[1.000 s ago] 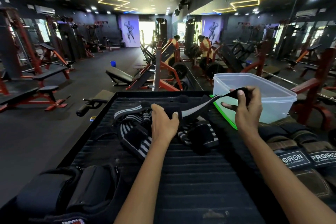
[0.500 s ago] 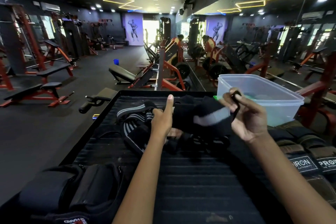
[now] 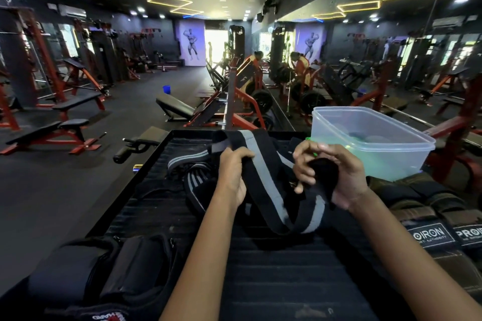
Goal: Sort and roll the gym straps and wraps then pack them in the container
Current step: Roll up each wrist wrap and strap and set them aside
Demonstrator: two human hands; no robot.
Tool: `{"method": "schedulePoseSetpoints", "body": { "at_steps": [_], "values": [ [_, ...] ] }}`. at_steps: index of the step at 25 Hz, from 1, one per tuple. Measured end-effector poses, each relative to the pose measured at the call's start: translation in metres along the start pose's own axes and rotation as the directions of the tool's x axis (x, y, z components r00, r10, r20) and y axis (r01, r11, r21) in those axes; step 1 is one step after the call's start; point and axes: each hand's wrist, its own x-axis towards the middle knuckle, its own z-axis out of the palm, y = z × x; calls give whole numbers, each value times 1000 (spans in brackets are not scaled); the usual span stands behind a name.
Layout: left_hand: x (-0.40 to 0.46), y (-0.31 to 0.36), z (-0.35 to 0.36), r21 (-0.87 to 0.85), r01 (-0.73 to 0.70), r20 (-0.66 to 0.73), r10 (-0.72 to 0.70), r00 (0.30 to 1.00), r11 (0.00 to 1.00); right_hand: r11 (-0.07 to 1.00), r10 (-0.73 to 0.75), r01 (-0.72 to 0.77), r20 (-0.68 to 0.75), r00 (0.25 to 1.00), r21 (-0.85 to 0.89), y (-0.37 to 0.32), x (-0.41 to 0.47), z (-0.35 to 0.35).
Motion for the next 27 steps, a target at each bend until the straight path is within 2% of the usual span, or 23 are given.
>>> {"method": "schedulePoseSetpoints", "body": {
  "at_steps": [2,4,5,7,9,11,14,17,20,22,25,27],
  "values": [
    [-7,3,2,-39,-27,79,30,996,999,970,-135,63,-302,944,-235,5,5,-2],
    [-14,7,7,-2,-6,180,6,984,1000,921,-181,-13,-458,871,-389,10,11,-4],
    [-20,9,10,16,12,241,-16,970,1000,926,-130,-72,-492,861,-370,12,12,-5],
    [-26,10,14,54,43,362,-59,930,998,955,22,-162,-481,876,-251,15,12,-7],
    [-32,12,15,49,66,470,-81,879,997,977,128,-185,-408,904,-104,15,11,-10],
    [-33,12,14,33,117,562,-115,819,993,986,164,-154,-326,931,56,18,12,-19],
    [-32,12,12,209,94,652,-210,729,973,959,143,-62,-285,948,277,20,13,-23],
    [-39,13,11,354,107,705,-341,622,929,975,34,56,-398,917,213,19,12,-21],
    [-44,13,6,374,156,753,-398,524,914,993,-25,80,-501,865,88,17,10,-20],
    [-46,12,2,374,172,763,-407,502,911,993,-48,98,-537,842,65,16,9,-21],
    [-48,17,1,454,66,754,-422,503,889,993,-110,116,-608,787,-30,15,7,-27],
    [-45,19,-2,503,-18,744,-423,517,864,986,-168,136,-676,717,-101,14,6,-30]
  ]
}}
